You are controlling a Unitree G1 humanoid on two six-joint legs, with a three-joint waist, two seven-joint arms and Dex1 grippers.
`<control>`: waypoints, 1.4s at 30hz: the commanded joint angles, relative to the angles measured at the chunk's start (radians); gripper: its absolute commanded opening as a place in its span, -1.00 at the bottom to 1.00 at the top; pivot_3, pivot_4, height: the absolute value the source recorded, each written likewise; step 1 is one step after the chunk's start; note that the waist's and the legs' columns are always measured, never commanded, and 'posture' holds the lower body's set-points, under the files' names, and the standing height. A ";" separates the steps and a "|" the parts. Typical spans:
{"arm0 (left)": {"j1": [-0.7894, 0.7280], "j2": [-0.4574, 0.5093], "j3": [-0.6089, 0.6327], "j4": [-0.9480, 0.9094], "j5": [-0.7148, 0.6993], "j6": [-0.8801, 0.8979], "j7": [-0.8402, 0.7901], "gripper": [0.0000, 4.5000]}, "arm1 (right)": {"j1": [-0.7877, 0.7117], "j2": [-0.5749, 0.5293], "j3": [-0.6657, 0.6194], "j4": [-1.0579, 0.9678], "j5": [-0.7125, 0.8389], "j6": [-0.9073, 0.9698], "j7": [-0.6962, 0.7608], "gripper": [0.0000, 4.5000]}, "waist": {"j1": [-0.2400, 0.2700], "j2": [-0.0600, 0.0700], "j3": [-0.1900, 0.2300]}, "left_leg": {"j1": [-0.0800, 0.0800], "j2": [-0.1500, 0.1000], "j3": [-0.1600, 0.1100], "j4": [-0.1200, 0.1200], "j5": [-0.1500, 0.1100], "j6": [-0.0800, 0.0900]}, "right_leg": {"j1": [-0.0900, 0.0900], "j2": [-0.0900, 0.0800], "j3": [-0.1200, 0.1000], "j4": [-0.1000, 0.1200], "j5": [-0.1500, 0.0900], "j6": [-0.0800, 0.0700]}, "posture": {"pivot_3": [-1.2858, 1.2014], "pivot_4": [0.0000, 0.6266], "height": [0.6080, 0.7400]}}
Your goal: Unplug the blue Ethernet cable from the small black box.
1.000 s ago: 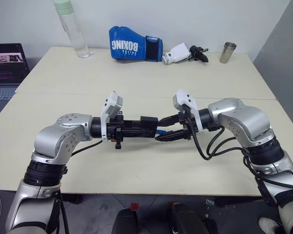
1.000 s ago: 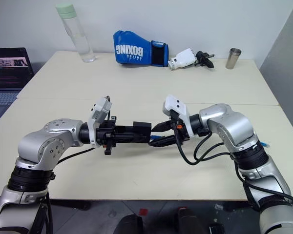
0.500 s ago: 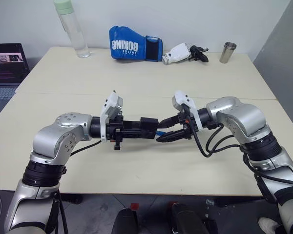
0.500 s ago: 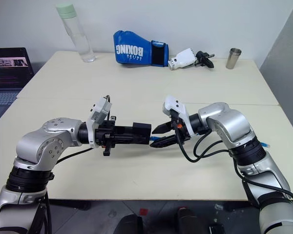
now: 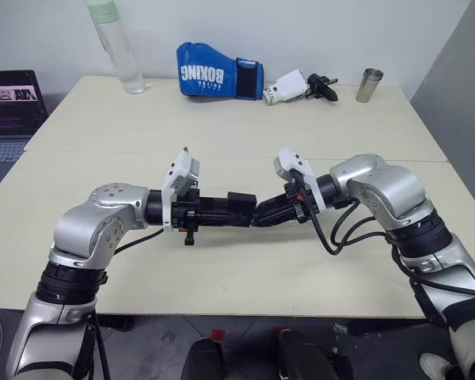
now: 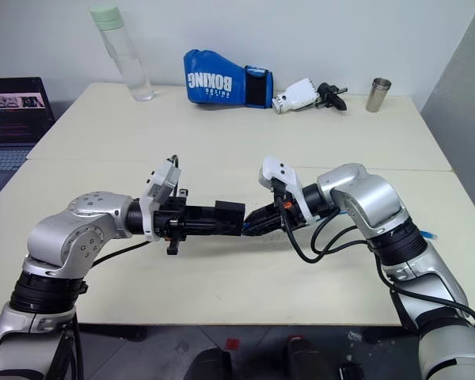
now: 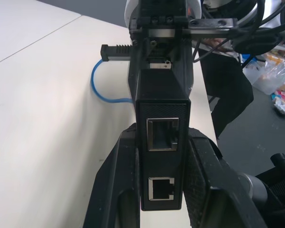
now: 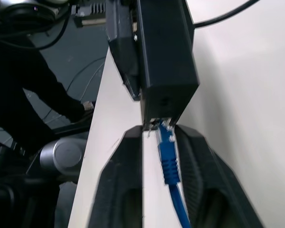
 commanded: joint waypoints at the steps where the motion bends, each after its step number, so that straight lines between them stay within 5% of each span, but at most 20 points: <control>1: 0.002 0.009 0.000 -0.031 0.000 -0.021 -0.017 -0.65 | -0.034 -0.002 -0.010 -0.002 -0.007 -0.016 0.015 -1.00 | 0.000 0.000 0.000 | 0.000 0.000 0.000 0.000 0.000 0.000 | 0.000 0.000 0.000 0.000 0.000 0.000 | 0.03 -0.52 1.00; 24: 0.012 0.072 0.102 0.006 0.003 -0.034 0.009 -0.65 | 0.066 -0.094 -0.009 0.201 -0.163 -0.170 0.023 -1.00 | 0.000 0.000 0.000 | 0.000 0.000 0.000 0.000 0.000 0.000 | 0.000 0.000 0.000 -0.001 0.000 0.000 | 0.03 -0.52 1.00; 27: 0.032 0.076 0.123 -0.001 0.003 -0.025 0.037 -0.65 | 0.093 -0.084 -0.051 0.249 -0.194 -0.200 -0.067 -1.00 | -0.001 0.000 0.000 | 0.000 0.000 0.001 -0.001 0.000 0.000 | -0.001 0.000 0.001 -0.001 0.000 0.000 | 0.03 -0.52 1.00; 31: 0.072 0.051 0.149 -0.006 0.012 -0.023 0.121 -0.65 | 0.136 -0.005 -0.148 0.379 -0.292 -0.319 -0.398 -1.00 | -0.002 0.000 0.000 | 0.000 0.000 0.001 -0.001 0.000 0.000 | -0.001 0.000 0.001 0.000 0.000 0.000 | 0.03 -0.52 1.00; 37: 0.110 0.035 0.152 -0.039 -0.004 -0.017 0.170 -0.65 | 0.184 0.062 -0.207 0.352 -0.289 -0.304 -0.485 -1.00 | -0.003 0.000 0.000 | -0.001 0.000 0.002 -0.001 0.000 0.000 | -0.001 0.000 0.002 0.000 0.000 0.000 | 0.03 -0.52 1.00; 42: 0.121 0.029 0.153 -0.042 0.006 -0.027 0.203 -0.65 | 0.166 0.078 -0.237 0.353 -0.260 -0.281 -0.460 -0.41 | -0.003 0.000 0.000 | 0.000 0.000 0.002 -0.001 0.000 0.000 | -0.001 0.000 0.002 0.000 0.000 0.000 | 0.03 -0.52 1.00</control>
